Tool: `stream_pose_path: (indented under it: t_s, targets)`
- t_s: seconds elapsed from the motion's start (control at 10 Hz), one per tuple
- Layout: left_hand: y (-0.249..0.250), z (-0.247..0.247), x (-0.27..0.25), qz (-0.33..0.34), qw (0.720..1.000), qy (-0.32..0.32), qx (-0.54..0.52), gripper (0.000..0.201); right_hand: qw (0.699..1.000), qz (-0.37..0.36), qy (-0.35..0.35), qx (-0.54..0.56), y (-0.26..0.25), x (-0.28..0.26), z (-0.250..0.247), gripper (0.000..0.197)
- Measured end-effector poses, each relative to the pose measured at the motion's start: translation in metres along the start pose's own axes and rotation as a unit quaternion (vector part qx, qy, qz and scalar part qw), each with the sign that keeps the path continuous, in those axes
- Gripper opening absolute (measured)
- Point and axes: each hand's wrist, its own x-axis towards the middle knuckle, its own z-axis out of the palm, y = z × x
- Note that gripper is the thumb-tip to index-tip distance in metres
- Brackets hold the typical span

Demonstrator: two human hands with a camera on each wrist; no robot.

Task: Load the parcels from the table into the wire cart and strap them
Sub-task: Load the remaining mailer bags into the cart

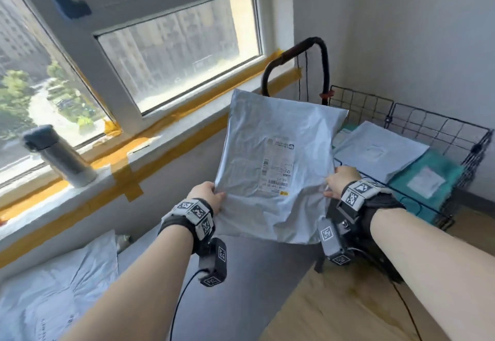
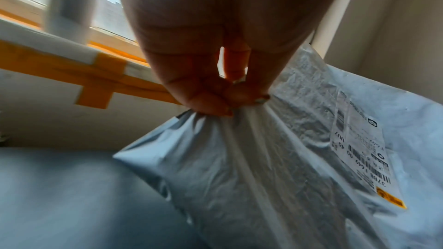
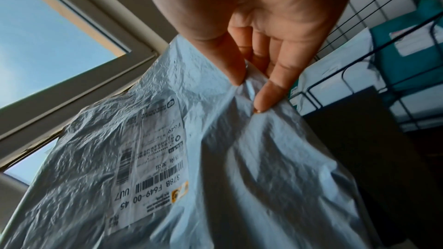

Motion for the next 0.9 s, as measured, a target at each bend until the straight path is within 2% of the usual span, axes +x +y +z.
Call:
stream_pose_path:
  t_s: [0.2, 0.3, 0.5, 0.6, 0.7, 0.8, 0.9]
  targets:
    - [0.135, 0.036, 0.038, 0.052, 0.998, -0.017, -0.011, 0.023, 0.998, 0.035, 0.038, -0.046, 0.022, 0.053, -0.110, 0.040]
    - [0.194, 0.054, 0.059, 0.067, 0.997, -0.017, -0.026, 0.023, 0.975, 0.086, 0.082, 0.188, 0.051, 0.101, -0.154, 0.036]
    - [0.288, 0.083, 0.103, 0.106, 0.994, -0.026, -0.010, 0.017, 0.969, 0.122, 0.172, 0.132, 0.072, 0.152, -0.213, 0.042]
    - [0.321, 0.097, 0.133, 0.123, 0.991, -0.035, 0.027, 0.019, 0.969, 0.130, 0.190, 0.091, 0.076, 0.172, -0.226, 0.029]
    - [0.351, 0.113, 0.170, 0.140, 0.986, -0.058, 0.064, 0.021, 0.981, 0.152, 0.123, -0.005, 0.084, 0.204, -0.235, 0.012]
    - [0.381, 0.134, 0.212, 0.157, 0.980, -0.091, 0.086, 0.026, 0.977, 0.202, 0.064, -0.012, 0.090, 0.237, -0.238, 0.033]
    - [0.412, 0.163, 0.252, 0.161, 0.971, -0.140, 0.107, 0.028, 0.967, 0.228, 0.088, -0.075, 0.103, 0.280, -0.239, 0.037]
